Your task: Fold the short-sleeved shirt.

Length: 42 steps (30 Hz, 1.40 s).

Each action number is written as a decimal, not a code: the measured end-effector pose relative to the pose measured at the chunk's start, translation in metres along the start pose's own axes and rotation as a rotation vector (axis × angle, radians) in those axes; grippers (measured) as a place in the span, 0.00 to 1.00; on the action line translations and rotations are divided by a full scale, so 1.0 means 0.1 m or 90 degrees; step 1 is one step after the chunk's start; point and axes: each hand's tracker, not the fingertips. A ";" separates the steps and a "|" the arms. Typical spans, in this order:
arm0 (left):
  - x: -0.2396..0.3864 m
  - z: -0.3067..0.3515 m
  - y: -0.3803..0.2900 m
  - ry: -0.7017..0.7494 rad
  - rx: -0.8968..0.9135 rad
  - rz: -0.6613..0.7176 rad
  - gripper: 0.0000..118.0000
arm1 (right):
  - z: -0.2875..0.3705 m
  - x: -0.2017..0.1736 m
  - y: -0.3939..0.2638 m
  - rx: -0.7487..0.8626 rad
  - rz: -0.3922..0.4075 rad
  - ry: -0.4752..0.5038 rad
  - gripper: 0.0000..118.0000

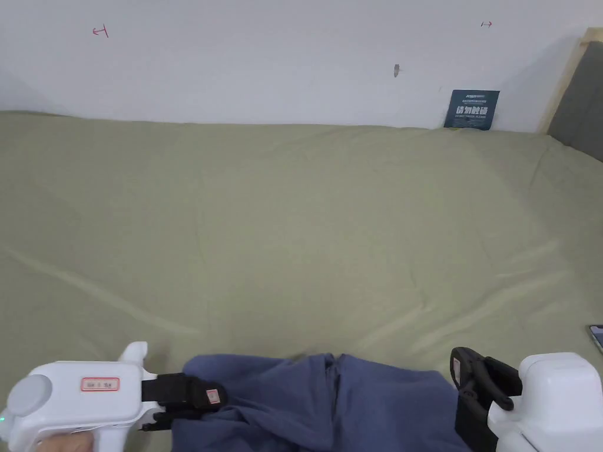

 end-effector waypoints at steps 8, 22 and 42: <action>0.40 1.19 -0.13 0.215 0.086 -0.059 0.09 | -0.02 0.00 0.11 0.031 0.002 0.026 0.01; 1.98 0.42 -0.22 0.466 0.043 -0.233 0.09 | 0.11 0.11 0.11 0.050 -0.009 0.028 0.01; 2.19 -1.17 -0.61 0.308 -0.023 -0.245 0.86 | 0.31 0.54 -0.03 0.035 -0.060 -0.043 0.01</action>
